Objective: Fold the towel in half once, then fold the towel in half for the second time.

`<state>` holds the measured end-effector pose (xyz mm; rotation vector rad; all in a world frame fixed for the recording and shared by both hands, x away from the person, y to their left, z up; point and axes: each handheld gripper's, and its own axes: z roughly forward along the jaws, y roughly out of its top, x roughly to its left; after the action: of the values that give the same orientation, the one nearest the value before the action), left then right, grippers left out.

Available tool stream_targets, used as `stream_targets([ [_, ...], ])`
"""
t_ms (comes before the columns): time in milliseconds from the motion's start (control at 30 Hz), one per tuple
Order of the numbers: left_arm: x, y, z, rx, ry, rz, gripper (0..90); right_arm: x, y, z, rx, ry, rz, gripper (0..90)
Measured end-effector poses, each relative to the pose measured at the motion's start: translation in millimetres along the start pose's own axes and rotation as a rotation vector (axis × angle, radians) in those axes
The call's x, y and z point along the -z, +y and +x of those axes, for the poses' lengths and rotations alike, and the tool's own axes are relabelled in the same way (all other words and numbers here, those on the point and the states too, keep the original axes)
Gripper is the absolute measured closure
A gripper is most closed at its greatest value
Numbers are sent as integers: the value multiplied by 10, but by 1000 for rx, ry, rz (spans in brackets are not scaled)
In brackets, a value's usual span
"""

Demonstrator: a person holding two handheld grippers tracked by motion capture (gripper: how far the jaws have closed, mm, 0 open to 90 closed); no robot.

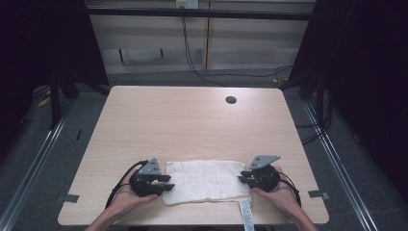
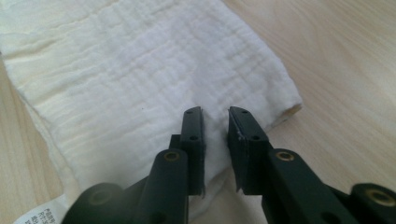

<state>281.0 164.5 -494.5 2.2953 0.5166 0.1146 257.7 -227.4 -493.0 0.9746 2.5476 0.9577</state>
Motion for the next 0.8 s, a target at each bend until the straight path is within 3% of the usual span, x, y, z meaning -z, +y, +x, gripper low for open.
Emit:
stream_targets([
  [133,-82,65,-16,-12,4,2,713,27,-29,-44,3,9,2,820],
  [200,-112,86,-32,-18,-11,3,816,49,-49,-54,-5,8,6,830],
  [233,-127,101,-57,-33,-22,9,845,90,-87,-61,-11,10,12,838],
  [300,-139,110,-81,-25,-42,6,870,132,-139,-85,-25,19,6,841],
  [600,-184,140,-156,-13,-99,1,856,249,-275,-73,-56,7,0,812],
  [633,-162,145,-146,-9,-106,5,828,252,-270,-58,-75,17,-1,671],
  [667,-162,145,-146,-9,-106,5,808,252,-270,-58,-75,17,-1,671],
  [700,-141,150,-125,-4,-124,5,762,244,-243,-23,-67,19,-2,555],
  [767,-122,156,-105,14,-122,-2,680,231,-204,0,-81,31,-10,512],
  [800,-84,171,-44,50,-128,-21,650,230,-180,7,-78,34,-22,509],
])
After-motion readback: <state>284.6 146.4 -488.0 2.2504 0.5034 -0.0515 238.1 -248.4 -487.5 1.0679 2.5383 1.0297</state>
